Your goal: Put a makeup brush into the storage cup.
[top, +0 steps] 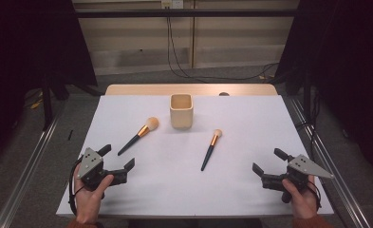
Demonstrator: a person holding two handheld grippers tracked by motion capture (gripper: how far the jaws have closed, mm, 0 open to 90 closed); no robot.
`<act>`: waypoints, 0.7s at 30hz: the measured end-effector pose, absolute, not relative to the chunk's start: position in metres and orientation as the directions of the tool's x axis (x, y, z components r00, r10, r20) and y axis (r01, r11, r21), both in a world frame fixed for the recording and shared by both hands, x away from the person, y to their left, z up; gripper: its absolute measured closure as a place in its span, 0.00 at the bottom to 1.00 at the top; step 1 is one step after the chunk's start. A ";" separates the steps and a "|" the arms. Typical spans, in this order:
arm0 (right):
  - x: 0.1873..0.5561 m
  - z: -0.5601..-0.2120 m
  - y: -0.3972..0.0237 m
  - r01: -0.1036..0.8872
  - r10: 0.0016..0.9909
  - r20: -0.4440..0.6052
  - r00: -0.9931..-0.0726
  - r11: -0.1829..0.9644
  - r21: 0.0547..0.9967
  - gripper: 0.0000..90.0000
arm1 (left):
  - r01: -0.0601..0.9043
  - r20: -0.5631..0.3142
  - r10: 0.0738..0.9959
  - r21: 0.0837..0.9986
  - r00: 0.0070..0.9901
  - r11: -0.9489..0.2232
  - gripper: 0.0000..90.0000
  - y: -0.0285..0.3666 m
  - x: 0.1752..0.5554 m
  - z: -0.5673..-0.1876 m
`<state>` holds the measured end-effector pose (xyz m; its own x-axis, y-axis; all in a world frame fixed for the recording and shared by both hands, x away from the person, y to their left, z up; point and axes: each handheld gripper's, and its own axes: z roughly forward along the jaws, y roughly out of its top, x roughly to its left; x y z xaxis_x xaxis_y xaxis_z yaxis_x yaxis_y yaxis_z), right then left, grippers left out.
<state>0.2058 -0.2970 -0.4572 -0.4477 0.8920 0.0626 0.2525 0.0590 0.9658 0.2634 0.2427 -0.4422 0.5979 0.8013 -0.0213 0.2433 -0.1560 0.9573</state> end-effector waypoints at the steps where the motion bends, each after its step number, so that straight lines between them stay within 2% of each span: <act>1: 0.205 -0.457 -0.297 0.252 0.892 0.062 -0.447 0.059 0.966 0.01 | 0.240 -0.015 0.799 0.957 0.601 -0.163 0.03 0.243 0.265 -0.442; 14: 0.206 -0.457 -0.293 0.257 0.887 0.058 -0.459 0.070 0.964 0.01 | 0.248 -0.046 0.806 0.960 0.590 -0.127 0.03 0.244 0.284 -0.439; 21: 0.207 -0.457 -0.293 0.257 0.885 0.059 -0.462 0.070 0.964 0.01 | 0.238 -0.017 0.807 0.959 0.591 -0.154 0.04 0.247 0.301 -0.434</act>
<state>0.2071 -0.2926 -0.4574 -0.4622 0.8848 0.0594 0.2575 0.0698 0.9638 0.3007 0.2472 -0.4336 0.5910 0.8065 -0.0170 0.2377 -0.1540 0.9591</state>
